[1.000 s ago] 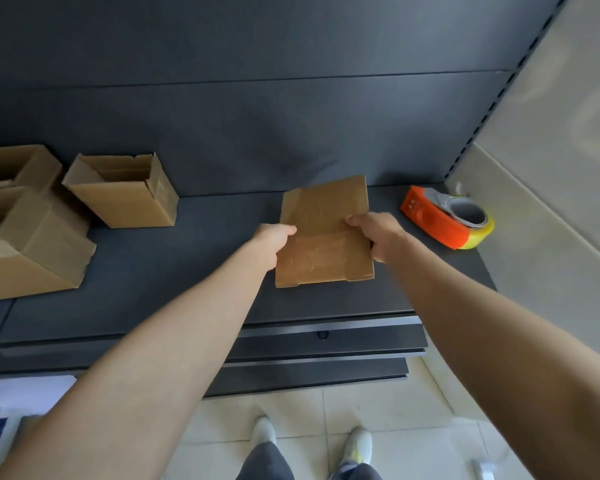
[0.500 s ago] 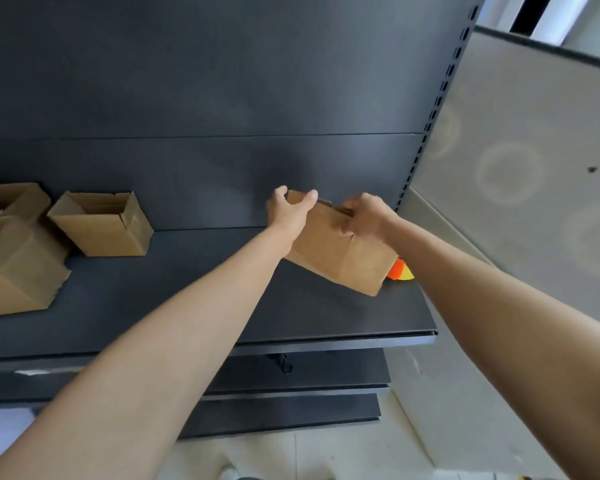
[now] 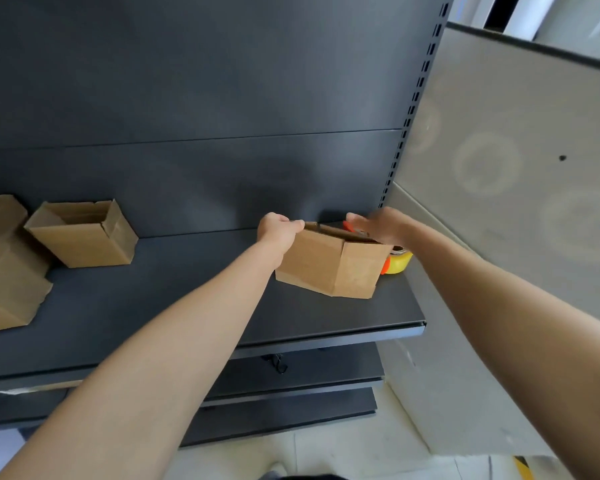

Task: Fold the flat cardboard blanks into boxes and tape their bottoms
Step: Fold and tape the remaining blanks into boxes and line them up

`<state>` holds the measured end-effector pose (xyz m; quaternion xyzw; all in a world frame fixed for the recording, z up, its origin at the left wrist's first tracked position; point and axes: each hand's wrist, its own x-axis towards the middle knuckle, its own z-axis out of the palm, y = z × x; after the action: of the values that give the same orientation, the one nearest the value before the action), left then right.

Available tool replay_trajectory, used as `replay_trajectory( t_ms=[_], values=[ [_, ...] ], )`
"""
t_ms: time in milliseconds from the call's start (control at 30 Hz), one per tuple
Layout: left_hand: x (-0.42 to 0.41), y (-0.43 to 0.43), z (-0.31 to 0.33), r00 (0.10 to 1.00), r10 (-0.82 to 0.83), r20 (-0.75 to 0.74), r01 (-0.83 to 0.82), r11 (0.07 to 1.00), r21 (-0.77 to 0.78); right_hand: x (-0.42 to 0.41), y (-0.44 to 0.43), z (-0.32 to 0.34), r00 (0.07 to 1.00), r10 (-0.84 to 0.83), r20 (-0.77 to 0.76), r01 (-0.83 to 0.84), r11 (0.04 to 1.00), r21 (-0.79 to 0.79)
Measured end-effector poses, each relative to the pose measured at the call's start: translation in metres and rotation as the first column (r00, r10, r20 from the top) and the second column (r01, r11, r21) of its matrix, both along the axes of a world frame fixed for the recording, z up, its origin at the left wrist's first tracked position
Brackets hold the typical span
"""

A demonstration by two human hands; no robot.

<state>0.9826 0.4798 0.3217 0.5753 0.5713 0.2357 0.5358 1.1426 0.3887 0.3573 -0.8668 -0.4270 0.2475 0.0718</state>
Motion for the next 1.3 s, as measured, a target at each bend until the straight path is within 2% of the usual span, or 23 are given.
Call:
replay_trajectory(
  t_ms=[67,133,200,267,467,567,700,833,933,1133,1300],
  values=[
    [0.000,0.001,-0.001,1.000,-0.010,0.014,0.010,1.000,-0.009,0.005,-0.005,-0.001,0.971,-0.194,-0.142,0.194,0.981,-0.014],
    [0.000,0.004,-0.001,1.000,-0.014,0.022,0.014,1.000,-0.012,0.007,-0.011,0.000,0.864,-0.346,-0.366,0.344,0.936,-0.073],
    [-0.001,0.005,0.000,0.999,-0.017,0.033,0.018,0.999,-0.034,0.005,-0.017,0.001,0.743,-0.416,-0.524,0.442,0.893,-0.082],
    [-0.001,0.006,0.000,0.999,-0.027,0.044,0.030,0.997,-0.065,0.004,-0.018,-0.002,0.672,-0.436,-0.598,0.504,0.861,-0.061],
    [0.001,0.009,-0.003,0.996,-0.039,0.079,0.050,0.989,-0.142,0.003,-0.014,-0.017,0.606,-0.454,-0.653,0.628,0.777,0.043],
    [-0.003,0.011,-0.002,0.996,-0.023,0.091,0.040,0.982,-0.187,0.001,-0.014,-0.019,0.603,-0.463,-0.649,0.638,0.769,0.044],
    [-0.011,0.019,-0.002,0.994,0.004,0.107,0.030,0.947,-0.320,0.001,-0.008,-0.015,0.626,-0.442,-0.642,0.587,0.809,0.016],
    [-0.019,0.014,0.012,0.983,-0.156,0.099,0.183,0.896,-0.404,0.002,0.001,-0.011,0.665,-0.395,-0.634,0.524,0.852,0.018],
    [-0.018,0.001,0.023,0.979,-0.202,0.035,0.198,0.882,-0.429,0.010,0.007,-0.016,0.680,-0.347,-0.646,0.493,0.869,0.052],
    [-0.009,-0.018,0.024,0.997,-0.063,-0.037,0.044,0.920,-0.390,0.017,0.009,-0.010,0.710,-0.252,-0.657,0.449,0.882,0.147],
    [-0.004,-0.033,0.026,0.998,0.066,0.008,-0.058,0.918,-0.393,0.025,0.010,-0.016,0.713,-0.181,-0.678,0.364,0.921,0.138]
  ],
)
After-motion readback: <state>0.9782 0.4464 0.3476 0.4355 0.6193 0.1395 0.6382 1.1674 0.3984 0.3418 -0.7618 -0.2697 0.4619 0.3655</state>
